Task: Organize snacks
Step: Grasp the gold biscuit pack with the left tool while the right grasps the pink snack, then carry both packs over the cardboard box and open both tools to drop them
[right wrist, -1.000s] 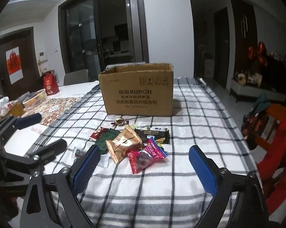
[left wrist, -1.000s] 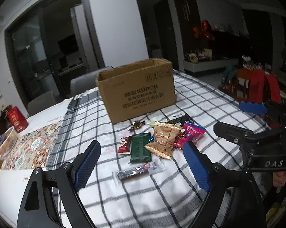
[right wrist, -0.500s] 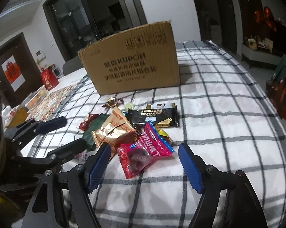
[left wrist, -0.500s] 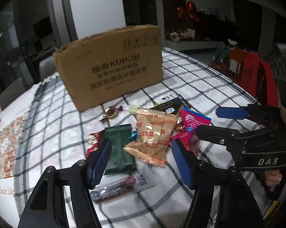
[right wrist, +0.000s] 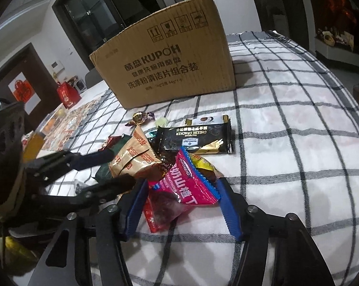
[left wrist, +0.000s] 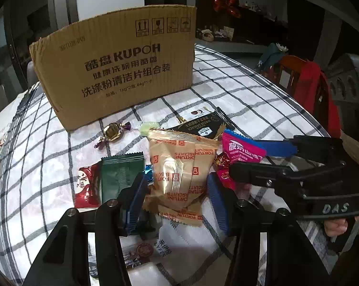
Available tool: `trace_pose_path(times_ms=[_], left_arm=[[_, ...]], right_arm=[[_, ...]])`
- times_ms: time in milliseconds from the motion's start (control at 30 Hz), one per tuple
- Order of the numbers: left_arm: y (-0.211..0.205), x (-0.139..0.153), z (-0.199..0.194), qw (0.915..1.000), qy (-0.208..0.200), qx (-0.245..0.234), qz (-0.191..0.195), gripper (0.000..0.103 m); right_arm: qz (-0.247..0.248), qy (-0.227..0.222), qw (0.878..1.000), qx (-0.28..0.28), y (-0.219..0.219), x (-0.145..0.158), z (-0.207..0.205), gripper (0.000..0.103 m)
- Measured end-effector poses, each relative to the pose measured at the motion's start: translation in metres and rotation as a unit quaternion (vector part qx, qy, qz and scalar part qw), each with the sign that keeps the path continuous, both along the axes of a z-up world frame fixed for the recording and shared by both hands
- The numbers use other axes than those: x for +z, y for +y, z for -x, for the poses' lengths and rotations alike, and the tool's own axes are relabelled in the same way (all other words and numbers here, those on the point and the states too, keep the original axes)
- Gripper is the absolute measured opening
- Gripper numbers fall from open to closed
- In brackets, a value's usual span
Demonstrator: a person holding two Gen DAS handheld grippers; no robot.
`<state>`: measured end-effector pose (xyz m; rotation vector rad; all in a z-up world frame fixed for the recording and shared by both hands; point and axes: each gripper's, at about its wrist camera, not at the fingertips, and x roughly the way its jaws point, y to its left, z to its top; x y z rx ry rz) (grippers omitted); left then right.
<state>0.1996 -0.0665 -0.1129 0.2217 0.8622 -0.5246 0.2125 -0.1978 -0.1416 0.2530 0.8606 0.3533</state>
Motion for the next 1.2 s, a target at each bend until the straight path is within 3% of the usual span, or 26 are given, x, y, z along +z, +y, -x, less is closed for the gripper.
trace_pose_path(times_ms=[500,933,1200], left_arm=[[0.002,0.006,0.005,0.9995,0.004,0.029,0.014,0.038],[0.012,0.048,0.031,0.9968,-0.031,0.062,0.039,0.038],[0.014,0.083,0.035,0.9931,-0.077,0.073,0.05,0.038]], right_arm=[[-0.032,0.014,0.999,0.01,0.002,-0.001,0.002,0.048],[-0.02,-0.029,0.999,0.002,0.003,0.036,0.024,0.048],[-0.016,-0.078,0.997,-0.012,-0.001,0.073,0.026,0.048]])
